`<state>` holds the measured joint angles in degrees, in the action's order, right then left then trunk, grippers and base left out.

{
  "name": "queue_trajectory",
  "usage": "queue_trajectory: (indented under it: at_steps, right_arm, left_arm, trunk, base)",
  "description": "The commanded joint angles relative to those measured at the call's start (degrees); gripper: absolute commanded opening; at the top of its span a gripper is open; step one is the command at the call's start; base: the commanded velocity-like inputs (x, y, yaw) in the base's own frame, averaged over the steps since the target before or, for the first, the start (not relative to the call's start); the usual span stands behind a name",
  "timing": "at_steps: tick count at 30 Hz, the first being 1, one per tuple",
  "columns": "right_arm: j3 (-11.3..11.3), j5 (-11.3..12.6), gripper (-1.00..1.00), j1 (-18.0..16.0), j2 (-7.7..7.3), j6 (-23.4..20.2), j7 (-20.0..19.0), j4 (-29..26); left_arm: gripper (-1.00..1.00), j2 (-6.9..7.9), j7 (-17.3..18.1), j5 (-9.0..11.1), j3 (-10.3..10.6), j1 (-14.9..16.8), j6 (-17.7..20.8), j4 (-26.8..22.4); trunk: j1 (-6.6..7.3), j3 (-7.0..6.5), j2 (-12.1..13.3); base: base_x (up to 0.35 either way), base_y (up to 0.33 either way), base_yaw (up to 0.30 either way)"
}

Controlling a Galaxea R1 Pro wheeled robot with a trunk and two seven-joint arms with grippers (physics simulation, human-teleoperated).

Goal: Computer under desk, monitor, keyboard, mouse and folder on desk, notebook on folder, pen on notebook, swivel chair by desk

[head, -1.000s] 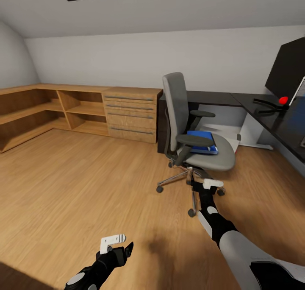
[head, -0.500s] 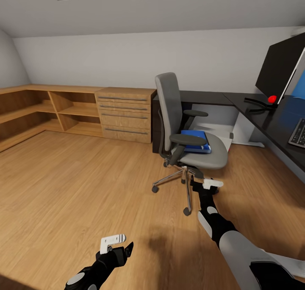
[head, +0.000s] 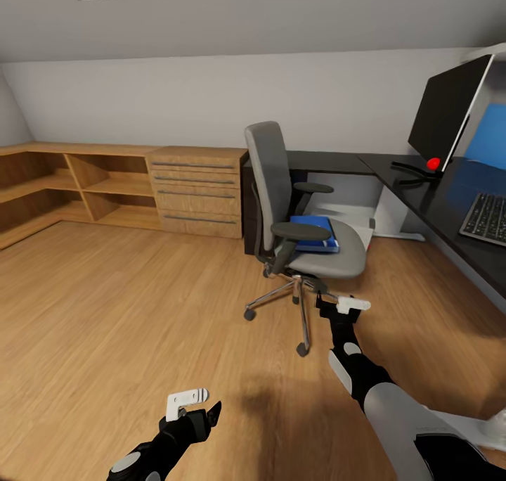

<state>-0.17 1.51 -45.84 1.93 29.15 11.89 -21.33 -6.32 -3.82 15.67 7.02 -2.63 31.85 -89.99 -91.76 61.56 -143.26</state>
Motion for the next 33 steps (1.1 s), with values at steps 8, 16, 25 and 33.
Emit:
queue_trajectory:
  at_steps: [8,16,25,33]
  right_arm:
    - [0.0,0.2,1.0,0.0,0.01,0.2,0.0,0.1]
    - [0.0,0.2,1.0,0.0,0.01,0.2,0.0,0.1]
    - [0.0,0.3,1.0,0.0,0.11,0.1,0.0,0.2]
    - [-2.7,16.2,1.0,-0.1,-0.76,-12.7,-3.2,-3.2]
  left_arm:
    - [1.0,0.0,-0.4,0.6,0.0,0.0,0.2,-0.1]
    - [1.0,0.0,-0.4,0.6,0.0,0.0,0.2,-0.1]
    - [1.0,0.0,-0.4,0.7,0.0,0.0,0.2,-0.1]
    - [1.0,0.08,-0.3,0.7,-0.1,0.0,0.3,-0.3]
  trunk:
    - [0.01,-0.26,0.0]
    - [0.01,-0.57,0.0]
    - [0.01,-0.79,0.0]
    - [0.01,-0.81,0.0]
  base:
    - [0.0,0.0,-0.232]
    - [0.0,0.0,-0.24]
    - [0.0,0.0,-0.166]
    - [0.0,0.0,-0.013]
